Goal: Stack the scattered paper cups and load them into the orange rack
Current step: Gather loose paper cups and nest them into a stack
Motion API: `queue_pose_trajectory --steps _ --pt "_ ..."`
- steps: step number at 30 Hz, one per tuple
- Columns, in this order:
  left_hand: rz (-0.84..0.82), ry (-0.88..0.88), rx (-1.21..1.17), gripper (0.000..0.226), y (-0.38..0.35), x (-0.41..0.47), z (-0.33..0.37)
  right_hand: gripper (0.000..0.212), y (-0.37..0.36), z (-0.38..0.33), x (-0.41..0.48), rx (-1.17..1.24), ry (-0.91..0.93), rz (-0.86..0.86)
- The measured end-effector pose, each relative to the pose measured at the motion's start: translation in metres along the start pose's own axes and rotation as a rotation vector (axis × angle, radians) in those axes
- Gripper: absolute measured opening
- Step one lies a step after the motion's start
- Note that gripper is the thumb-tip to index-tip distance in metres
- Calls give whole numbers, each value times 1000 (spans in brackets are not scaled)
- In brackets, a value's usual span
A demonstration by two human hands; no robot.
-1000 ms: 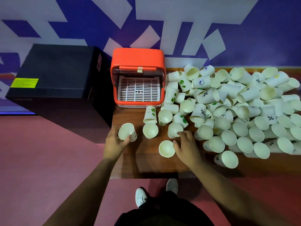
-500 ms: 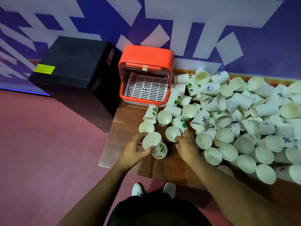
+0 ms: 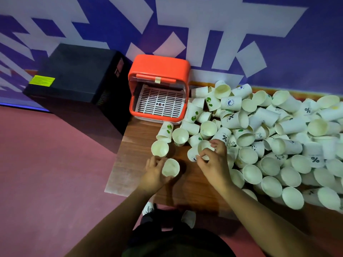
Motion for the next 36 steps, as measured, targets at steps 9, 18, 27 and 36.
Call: queue_pose_trajectory --steps 9,18,27,36 --pt "9 -12 -123 69 39 19 -38 16 -25 -37 -14 123 36 -109" --pt "-221 -46 -102 82 48 79 -53 76 -79 -53 -32 -85 -31 -273" --pt "-272 -202 -67 91 27 94 -38 94 -133 -31 -45 -310 -67 -443" --pt "-196 -269 -72 79 39 94 -38 58 -83 1 -23 -296 -237 -150"
Point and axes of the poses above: each hand's wrist, its own x-axis towards the middle knuckle, its own y-axis out of the back of the hand, z = x × y, the point moved 9 cm from there along x, towards the middle knuckle, and after that the axes turned 1 degree about -x, right-handed, at the moved point
